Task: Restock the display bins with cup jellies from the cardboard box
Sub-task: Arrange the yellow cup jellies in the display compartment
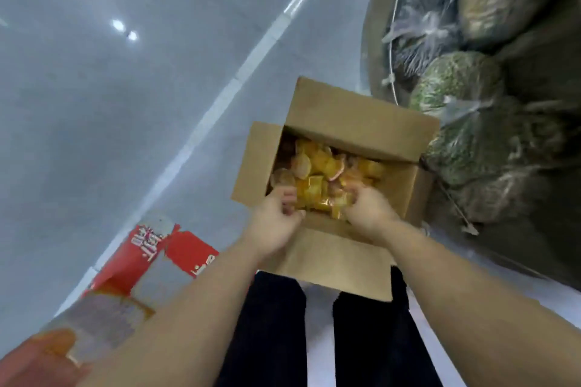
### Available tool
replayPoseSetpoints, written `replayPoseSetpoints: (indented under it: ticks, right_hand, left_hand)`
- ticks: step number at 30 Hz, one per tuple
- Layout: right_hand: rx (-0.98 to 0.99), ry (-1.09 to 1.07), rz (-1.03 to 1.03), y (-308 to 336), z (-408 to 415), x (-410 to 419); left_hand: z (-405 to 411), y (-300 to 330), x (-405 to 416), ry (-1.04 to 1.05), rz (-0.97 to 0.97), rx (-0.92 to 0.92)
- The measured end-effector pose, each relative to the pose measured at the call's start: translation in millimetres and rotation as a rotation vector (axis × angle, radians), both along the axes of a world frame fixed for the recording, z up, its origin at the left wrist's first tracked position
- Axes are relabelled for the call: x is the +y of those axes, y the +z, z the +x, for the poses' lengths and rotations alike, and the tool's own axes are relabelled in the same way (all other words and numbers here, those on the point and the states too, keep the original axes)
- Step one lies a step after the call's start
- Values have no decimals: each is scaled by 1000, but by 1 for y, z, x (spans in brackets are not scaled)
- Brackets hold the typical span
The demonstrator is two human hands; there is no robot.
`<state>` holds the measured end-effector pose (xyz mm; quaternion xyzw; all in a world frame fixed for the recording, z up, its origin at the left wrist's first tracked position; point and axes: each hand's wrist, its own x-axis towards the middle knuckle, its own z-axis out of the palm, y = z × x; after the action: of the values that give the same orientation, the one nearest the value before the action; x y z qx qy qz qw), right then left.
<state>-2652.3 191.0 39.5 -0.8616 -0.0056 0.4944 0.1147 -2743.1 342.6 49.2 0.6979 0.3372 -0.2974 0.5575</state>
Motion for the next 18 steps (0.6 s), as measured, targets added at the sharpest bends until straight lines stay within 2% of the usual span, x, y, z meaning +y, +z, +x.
replayPoseSetpoints:
  ticks: [4,8,10,14,18]
  right_hand:
    - [-251,141,96,-84,21,4]
    - [-219,266,88,-140,28,5]
    - [-276,275,47,-155,27,6]
    - [-328,202,100,-148,21,6]
    - [-300,-21,192,-100,3,-7]
  left_hand:
    - [26,-88,-19,2,115,-50]
    - [45,-147,-27,-124,219,-36]
    - [48,-161,-29,-184,318,-10]
    - [53,-158,-28,-98,419,-77]
    - [55,-121,-27,39,421,-198]
